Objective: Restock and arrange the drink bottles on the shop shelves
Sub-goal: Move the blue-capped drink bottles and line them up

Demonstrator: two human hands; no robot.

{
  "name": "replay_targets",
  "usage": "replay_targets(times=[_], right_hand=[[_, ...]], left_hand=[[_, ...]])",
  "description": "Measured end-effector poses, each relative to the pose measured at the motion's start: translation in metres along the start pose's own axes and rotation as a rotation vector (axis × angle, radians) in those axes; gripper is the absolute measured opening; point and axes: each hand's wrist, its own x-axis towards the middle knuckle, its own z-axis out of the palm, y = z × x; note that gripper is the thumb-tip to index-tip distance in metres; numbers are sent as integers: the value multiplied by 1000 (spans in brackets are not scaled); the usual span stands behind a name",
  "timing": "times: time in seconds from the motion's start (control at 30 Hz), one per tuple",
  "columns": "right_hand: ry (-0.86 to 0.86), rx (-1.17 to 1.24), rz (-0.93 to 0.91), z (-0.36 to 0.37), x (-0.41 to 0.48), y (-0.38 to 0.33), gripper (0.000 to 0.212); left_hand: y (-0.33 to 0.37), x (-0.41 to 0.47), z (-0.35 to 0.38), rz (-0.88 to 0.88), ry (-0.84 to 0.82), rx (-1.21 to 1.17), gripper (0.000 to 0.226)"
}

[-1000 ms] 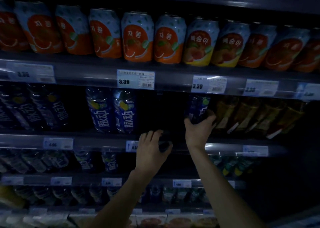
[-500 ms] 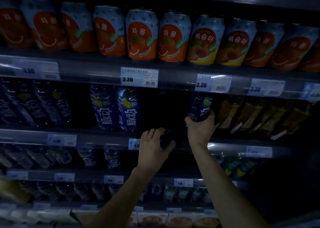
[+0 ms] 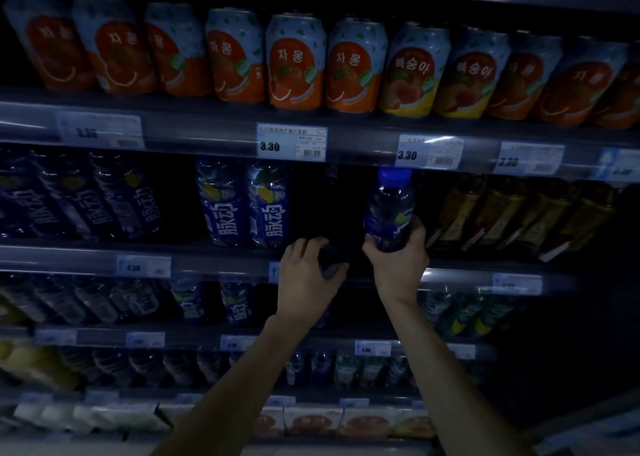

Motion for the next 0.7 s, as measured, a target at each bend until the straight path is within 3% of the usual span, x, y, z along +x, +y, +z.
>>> replay_targets(times=[0.27,0.7], right_hand=[[-14,12,-87,-6,-21,-13,68],[-24,37,-85,7,-84,-31,67]], left_hand=[[-10,-12,-13,5,84,-21,47],[-42,-35,-41,-58,37,-131,50]])
